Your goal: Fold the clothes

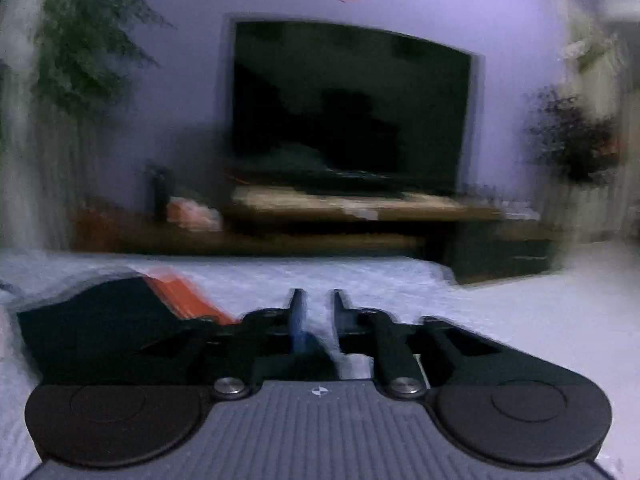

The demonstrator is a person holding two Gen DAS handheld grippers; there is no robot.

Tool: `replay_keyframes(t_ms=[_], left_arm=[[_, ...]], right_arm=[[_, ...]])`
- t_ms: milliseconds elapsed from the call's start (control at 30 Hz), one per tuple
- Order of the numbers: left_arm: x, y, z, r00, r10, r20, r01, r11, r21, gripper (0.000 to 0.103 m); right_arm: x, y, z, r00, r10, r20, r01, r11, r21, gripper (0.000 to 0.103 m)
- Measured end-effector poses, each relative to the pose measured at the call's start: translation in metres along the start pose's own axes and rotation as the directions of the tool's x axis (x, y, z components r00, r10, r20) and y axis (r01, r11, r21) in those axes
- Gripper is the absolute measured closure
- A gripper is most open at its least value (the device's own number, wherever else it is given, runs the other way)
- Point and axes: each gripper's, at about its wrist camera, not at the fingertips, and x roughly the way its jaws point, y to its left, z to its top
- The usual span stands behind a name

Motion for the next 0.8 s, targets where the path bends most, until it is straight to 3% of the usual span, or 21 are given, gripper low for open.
replay_keyframes(t_ms=[67, 133, 167, 200, 233, 267, 300, 367, 433, 467, 533, 567, 600, 633, 667, 733, 800], left_arm=[[-0.002, -0.003, 0.0, 1.0, -0.014, 0.0, 0.014, 1.0, 0.013, 0.021], [-0.004, -0.006, 0.0, 1.0, -0.021, 0.0, 0.021, 1.0, 0.02, 0.021], [-0.004, -0.006, 0.0, 1.0, -0.021, -0.001, 0.021, 1.0, 0.02, 0.021], [-0.004, -0.006, 0.001, 1.0, -0.02, -0.001, 0.02, 1.0, 0.018, 0.021], [-0.004, -0.005, 0.002, 1.0, -0.019, 0.0, 0.019, 1.0, 0.014, 0.021], [-0.004, -0.005, 0.003, 1.0, -0.017, 0.0, 0.017, 1.0, 0.011, 0.021], [-0.004, -0.004, 0.003, 1.0, -0.016, 0.0, 0.016, 1.0, 0.01, 0.021], [-0.002, -0.001, 0.005, 1.0, -0.013, -0.002, 0.013, 1.0, 0.009, 0.021], [0.0, 0.001, 0.006, 1.0, -0.006, -0.007, 0.006, 1.0, 0.006, 0.021], [0.002, 0.003, 0.007, 1.0, -0.002, -0.013, 0.002, 1.0, 0.002, 0.021], [0.005, 0.006, 0.009, 1.0, -0.004, -0.028, 0.003, 1.0, -0.015, 0.021], [0.005, 0.007, 0.009, 1.0, -0.005, -0.026, 0.005, 1.0, -0.02, 0.021], [0.005, 0.008, 0.01, 1.0, -0.007, -0.024, 0.007, 1.0, -0.024, 0.021], [0.004, 0.009, 0.011, 1.0, -0.005, -0.02, 0.005, 1.0, -0.024, 0.021], [0.004, 0.01, 0.011, 1.0, -0.003, -0.017, 0.002, 1.0, -0.023, 0.021], [0.003, 0.011, 0.012, 1.0, 0.002, -0.01, -0.002, 1.0, -0.021, 0.021], [0.002, 0.013, 0.013, 1.0, -0.001, -0.009, 0.0, 1.0, -0.031, 0.021]], right_arm=[[-0.008, 0.004, -0.001, 0.995, -0.096, -0.008, 0.094, 0.99, -0.102, 0.065], [-0.02, 0.027, -0.002, 1.0, 0.009, 0.025, -0.005, 0.988, -0.154, 0.064], [-0.016, 0.043, -0.005, 0.992, 0.122, -0.035, -0.126, 0.98, -0.156, 0.052], [-0.011, 0.061, -0.008, 0.968, 0.231, -0.095, -0.244, 0.958, -0.152, 0.033], [-0.004, 0.081, -0.014, 0.935, 0.318, -0.157, -0.341, 0.929, -0.144, 0.028], [0.002, 0.102, -0.021, 0.893, 0.396, -0.214, -0.429, 0.893, -0.135, 0.029], [0.005, 0.127, -0.029, 0.871, 0.424, -0.246, -0.47, 0.865, -0.176, 0.031], [0.012, 0.177, -0.047, 0.847, 0.44, -0.299, -0.521, 0.801, -0.295, 0.031], [0.022, 0.207, -0.059, 0.846, 0.432, -0.312, -0.524, 0.782, -0.337, 0.028], [0.029, 0.221, -0.065, 0.846, 0.427, -0.32, -0.525, 0.774, -0.353, 0.028], [0.057, 0.233, -0.068, 0.84, 0.4, -0.367, -0.515, 0.802, -0.304, 0.029], [0.07, 0.234, -0.068, 0.834, 0.392, -0.389, -0.511, 0.814, -0.276, 0.03], [0.082, 0.235, -0.07, 0.818, 0.397, -0.417, -0.521, 0.819, -0.242, 0.041], [0.084, 0.233, -0.067, 0.802, 0.419, -0.427, -0.534, 0.823, -0.195, 0.059], [0.087, 0.232, -0.064, 0.785, 0.441, -0.434, -0.545, 0.825, -0.147, 0.099], [0.083, 0.232, -0.057, 0.759, 0.483, -0.437, -0.576, 0.81, -0.104, 0.099], [0.053, 0.239, -0.055, 0.693, 0.577, -0.433, -0.689, 0.706, -0.162, 0.102]])
